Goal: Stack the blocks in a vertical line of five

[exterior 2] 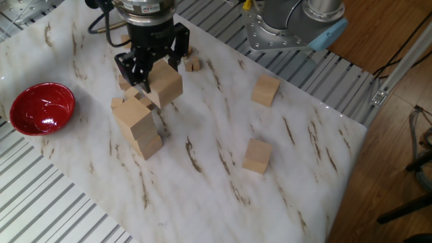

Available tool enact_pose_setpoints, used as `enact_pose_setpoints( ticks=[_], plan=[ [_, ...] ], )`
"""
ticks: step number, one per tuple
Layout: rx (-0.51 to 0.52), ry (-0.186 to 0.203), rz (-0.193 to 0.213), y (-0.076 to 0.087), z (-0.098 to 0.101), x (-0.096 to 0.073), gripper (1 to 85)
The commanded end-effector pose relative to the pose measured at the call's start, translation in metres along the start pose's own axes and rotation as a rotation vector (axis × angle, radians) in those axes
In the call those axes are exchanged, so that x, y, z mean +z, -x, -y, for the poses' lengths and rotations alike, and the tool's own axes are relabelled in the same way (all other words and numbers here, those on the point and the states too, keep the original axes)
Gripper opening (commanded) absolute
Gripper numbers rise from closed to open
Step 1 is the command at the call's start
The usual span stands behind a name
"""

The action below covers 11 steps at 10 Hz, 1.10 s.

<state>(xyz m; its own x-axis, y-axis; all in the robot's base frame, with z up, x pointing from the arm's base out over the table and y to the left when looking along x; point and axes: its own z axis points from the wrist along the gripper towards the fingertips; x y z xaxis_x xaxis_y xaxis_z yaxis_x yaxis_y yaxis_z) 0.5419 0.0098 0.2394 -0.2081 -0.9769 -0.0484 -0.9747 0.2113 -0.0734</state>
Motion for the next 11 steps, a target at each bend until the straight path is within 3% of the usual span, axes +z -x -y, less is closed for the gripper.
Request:
enact_pose_setpoints(
  ticks=[1, 3, 7, 9, 11],
  plan=[
    [0.044, -0.046, 0.03, 0.005, 0.012, -0.003, 51.3],
    [0.069, -0.037, 0.055, 0.011, 0.01, -0.003, 51.7],
    [0.07, -0.047, 0.048, 0.009, 0.012, -0.003, 51.7],
    [0.078, -0.031, 0.067, 0.014, 0.008, -0.003, 51.7],
    [0.041, -0.022, 0.034, 0.001, 0.02, -0.002, 51.0]
  ],
)
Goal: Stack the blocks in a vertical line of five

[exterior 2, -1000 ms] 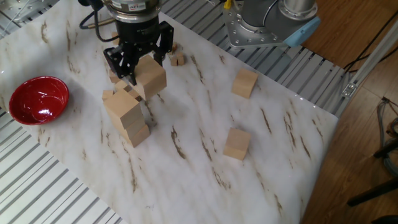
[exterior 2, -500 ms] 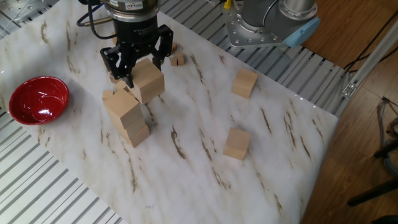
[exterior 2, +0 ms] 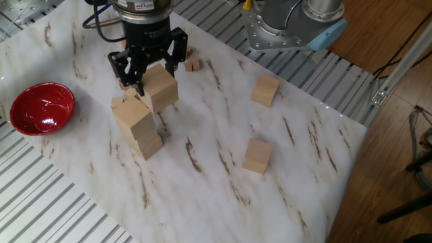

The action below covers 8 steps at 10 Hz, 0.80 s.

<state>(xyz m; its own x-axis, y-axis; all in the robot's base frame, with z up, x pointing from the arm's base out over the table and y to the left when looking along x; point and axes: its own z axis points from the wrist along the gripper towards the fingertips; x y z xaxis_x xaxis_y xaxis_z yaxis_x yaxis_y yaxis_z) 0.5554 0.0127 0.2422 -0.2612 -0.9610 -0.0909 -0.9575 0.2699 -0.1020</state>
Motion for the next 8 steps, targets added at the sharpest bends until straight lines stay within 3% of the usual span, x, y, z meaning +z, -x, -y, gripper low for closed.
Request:
enact_pose_setpoints(
  ticks=[1, 6, 8],
  plan=[
    [-0.031, 0.011, -0.012, -0.007, 0.012, 0.001, 50.3],
    [-0.061, 0.045, -0.007, -0.025, 0.031, 0.009, 48.0],
    [-0.056, 0.038, -0.018, -0.029, 0.037, 0.013, 46.3]
  ],
)
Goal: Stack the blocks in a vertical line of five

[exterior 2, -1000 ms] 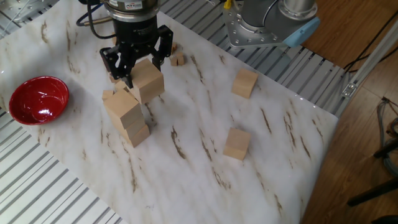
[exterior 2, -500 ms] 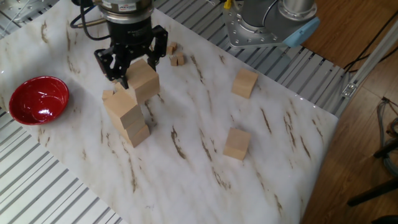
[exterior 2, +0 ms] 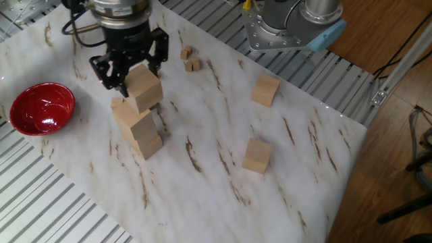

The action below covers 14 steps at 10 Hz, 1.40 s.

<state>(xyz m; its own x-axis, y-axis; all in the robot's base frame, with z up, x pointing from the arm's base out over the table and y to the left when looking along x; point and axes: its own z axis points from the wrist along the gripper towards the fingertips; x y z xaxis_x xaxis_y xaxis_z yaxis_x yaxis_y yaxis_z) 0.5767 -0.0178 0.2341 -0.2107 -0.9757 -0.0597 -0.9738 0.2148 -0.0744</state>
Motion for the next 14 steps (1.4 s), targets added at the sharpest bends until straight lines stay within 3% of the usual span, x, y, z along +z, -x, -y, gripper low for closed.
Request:
enact_pose_setpoints(
  ticks=[1, 3, 5, 9, 12, 14],
  plan=[
    [-0.011, 0.005, 0.008, -0.01, 0.01, 0.008, 46.3],
    [-0.046, 0.001, -0.014, -0.018, 0.017, 0.015, 46.3],
    [-0.055, 0.008, -0.01, -0.015, 0.023, 0.022, 46.7],
    [-0.099, 0.003, -0.044, -0.014, 0.03, 0.023, 47.3],
    [-0.077, 0.029, -0.006, 0.003, 0.025, 0.025, 48.3],
    [-0.069, 0.044, 0.007, 0.007, 0.021, 0.026, 48.7]
  ],
)
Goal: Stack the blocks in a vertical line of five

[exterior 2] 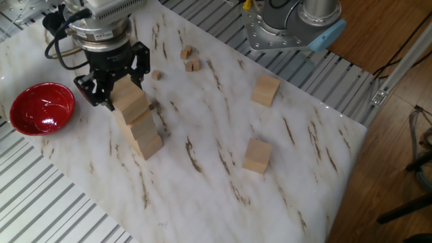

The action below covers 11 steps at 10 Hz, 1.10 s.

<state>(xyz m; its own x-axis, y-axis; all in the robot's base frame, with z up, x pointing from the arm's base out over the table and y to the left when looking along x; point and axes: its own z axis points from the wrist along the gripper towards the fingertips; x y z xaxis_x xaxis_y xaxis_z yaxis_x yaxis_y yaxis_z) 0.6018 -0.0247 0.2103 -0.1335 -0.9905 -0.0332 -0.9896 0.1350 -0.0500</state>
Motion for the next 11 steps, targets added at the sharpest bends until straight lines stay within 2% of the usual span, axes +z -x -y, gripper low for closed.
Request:
enact_pose_setpoints(
  ticks=[1, 4, 11],
  plan=[
    [0.008, 0.019, 0.029, 0.009, -0.003, 0.0, 48.7],
    [-0.021, 0.016, 0.005, 0.002, -0.001, 0.002, 49.0],
    [-0.045, 0.016, 0.009, -0.007, -0.004, 0.002, 50.0]
  ],
)
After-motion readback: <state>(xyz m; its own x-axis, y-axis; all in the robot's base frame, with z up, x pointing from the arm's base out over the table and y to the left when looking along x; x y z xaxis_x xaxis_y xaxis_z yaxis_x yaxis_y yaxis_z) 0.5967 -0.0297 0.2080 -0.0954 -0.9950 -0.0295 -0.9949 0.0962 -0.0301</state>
